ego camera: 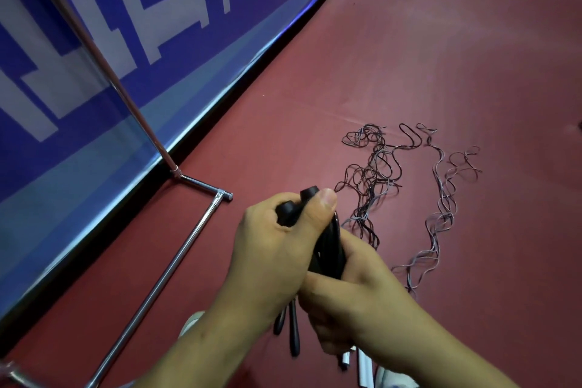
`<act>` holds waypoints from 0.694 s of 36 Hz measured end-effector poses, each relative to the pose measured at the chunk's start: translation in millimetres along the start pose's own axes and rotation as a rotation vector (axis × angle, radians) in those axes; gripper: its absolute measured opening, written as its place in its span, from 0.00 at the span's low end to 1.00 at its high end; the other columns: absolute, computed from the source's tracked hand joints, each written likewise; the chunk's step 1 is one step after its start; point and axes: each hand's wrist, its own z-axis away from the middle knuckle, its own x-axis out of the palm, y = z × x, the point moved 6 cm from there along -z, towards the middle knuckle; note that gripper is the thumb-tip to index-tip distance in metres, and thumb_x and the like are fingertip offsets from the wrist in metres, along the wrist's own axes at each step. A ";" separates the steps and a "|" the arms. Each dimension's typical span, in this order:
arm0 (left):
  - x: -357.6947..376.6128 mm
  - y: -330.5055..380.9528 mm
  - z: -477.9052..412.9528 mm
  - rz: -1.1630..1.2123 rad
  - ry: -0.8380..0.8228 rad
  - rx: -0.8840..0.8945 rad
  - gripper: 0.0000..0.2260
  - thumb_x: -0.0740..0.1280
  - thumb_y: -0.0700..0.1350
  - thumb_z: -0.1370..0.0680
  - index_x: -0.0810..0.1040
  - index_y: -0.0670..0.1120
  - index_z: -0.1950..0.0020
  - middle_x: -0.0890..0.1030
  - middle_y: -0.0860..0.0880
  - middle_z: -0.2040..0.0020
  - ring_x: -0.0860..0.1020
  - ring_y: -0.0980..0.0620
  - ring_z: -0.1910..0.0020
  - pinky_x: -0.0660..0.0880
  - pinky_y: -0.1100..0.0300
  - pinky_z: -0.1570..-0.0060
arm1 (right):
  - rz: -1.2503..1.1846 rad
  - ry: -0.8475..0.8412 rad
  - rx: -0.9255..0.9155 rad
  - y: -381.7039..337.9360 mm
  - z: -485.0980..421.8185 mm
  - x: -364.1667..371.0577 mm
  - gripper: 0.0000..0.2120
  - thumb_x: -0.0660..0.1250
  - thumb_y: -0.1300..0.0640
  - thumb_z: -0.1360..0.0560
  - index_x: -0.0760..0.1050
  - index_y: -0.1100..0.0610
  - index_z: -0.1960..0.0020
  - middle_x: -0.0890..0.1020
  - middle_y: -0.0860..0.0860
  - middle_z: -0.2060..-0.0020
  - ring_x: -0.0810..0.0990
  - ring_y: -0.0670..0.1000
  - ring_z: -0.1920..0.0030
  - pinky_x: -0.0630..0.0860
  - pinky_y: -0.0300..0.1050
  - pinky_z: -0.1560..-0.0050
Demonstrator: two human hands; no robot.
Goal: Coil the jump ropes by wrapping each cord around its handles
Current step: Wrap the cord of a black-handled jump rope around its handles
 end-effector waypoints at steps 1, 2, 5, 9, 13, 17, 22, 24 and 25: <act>1.0 -1.3 -0.1 -0.003 -0.021 0.014 0.24 0.66 0.66 0.30 0.70 0.45 0.68 0.67 0.55 0.74 0.66 0.54 0.73 0.65 0.60 0.72 | -0.023 0.003 0.006 -1.6 0.2 -0.8 0.09 0.63 0.68 0.21 0.71 0.55 0.50 0.65 0.53 0.74 0.61 0.48 0.77 0.63 0.38 0.75; 2.3 -2.3 0.0 0.003 -0.051 0.026 0.25 0.65 0.66 0.28 0.71 0.44 0.66 0.68 0.54 0.73 0.67 0.54 0.72 0.66 0.58 0.70 | -0.043 0.009 0.008 -2.6 0.6 -2.0 0.08 0.63 0.69 0.20 0.71 0.57 0.50 0.65 0.53 0.74 0.60 0.47 0.77 0.63 0.38 0.75; 2.7 -1.6 1.6 0.031 -0.134 0.040 0.26 0.62 0.66 0.26 0.75 0.42 0.62 0.73 0.52 0.70 0.71 0.54 0.69 0.70 0.56 0.69 | -0.085 0.011 0.008 -3.7 1.2 -6.1 0.06 0.65 0.68 0.19 0.69 0.60 0.50 0.64 0.54 0.74 0.60 0.46 0.77 0.63 0.36 0.75; -2.4 4.0 -0.3 0.005 -0.329 0.028 0.14 0.63 0.59 0.22 0.80 0.53 0.62 0.77 0.59 0.70 0.74 0.61 0.70 0.70 0.67 0.67 | -0.074 -0.009 -0.038 -10.9 1.2 -13.1 0.10 0.69 0.66 0.22 0.75 0.52 0.54 0.66 0.52 0.74 0.59 0.46 0.75 0.60 0.36 0.75; -12.5 4.4 -6.0 -0.075 -0.439 -0.001 0.10 0.66 0.53 0.21 0.84 0.50 0.55 0.75 0.61 0.72 0.73 0.64 0.70 0.70 0.66 0.65 | -0.048 0.003 -0.066 -12.0 0.8 -20.4 0.17 0.68 0.68 0.22 0.78 0.44 0.48 0.66 0.53 0.73 0.60 0.47 0.73 0.57 0.39 0.74; -23.2 -2.5 -9.4 -0.080 -0.334 -0.091 0.11 0.70 0.52 0.23 0.83 0.46 0.61 0.75 0.55 0.73 0.70 0.58 0.74 0.68 0.63 0.70 | -0.043 0.077 -0.083 -15.6 1.4 -30.6 0.19 0.69 0.64 0.27 0.75 0.46 0.41 0.66 0.54 0.74 0.61 0.47 0.76 0.61 0.37 0.75; -28.1 2.7 -3.8 -0.202 -0.285 -0.058 0.09 0.70 0.44 0.22 0.83 0.47 0.62 0.75 0.54 0.75 0.70 0.61 0.75 0.66 0.71 0.72 | -0.007 0.129 -0.078 -20.2 1.1 -40.1 0.18 0.72 0.64 0.27 0.72 0.49 0.43 0.68 0.53 0.73 0.62 0.48 0.76 0.62 0.37 0.74; -25.8 6.8 -1.7 -0.234 -0.275 -0.024 0.09 0.70 0.43 0.22 0.83 0.47 0.62 0.76 0.49 0.74 0.71 0.60 0.75 0.67 0.70 0.72 | -0.007 0.154 -0.068 -18.3 -0.2 -42.7 0.16 0.71 0.67 0.24 0.73 0.49 0.45 0.66 0.54 0.72 0.61 0.48 0.75 0.61 0.37 0.73; -24.8 7.7 -0.8 -0.249 -0.263 -0.006 0.10 0.70 0.43 0.22 0.82 0.47 0.63 0.77 0.47 0.73 0.72 0.60 0.74 0.68 0.69 0.71 | -0.004 0.164 -0.063 -17.4 -0.3 -44.2 0.16 0.70 0.68 0.22 0.73 0.49 0.46 0.66 0.55 0.72 0.61 0.48 0.75 0.61 0.37 0.73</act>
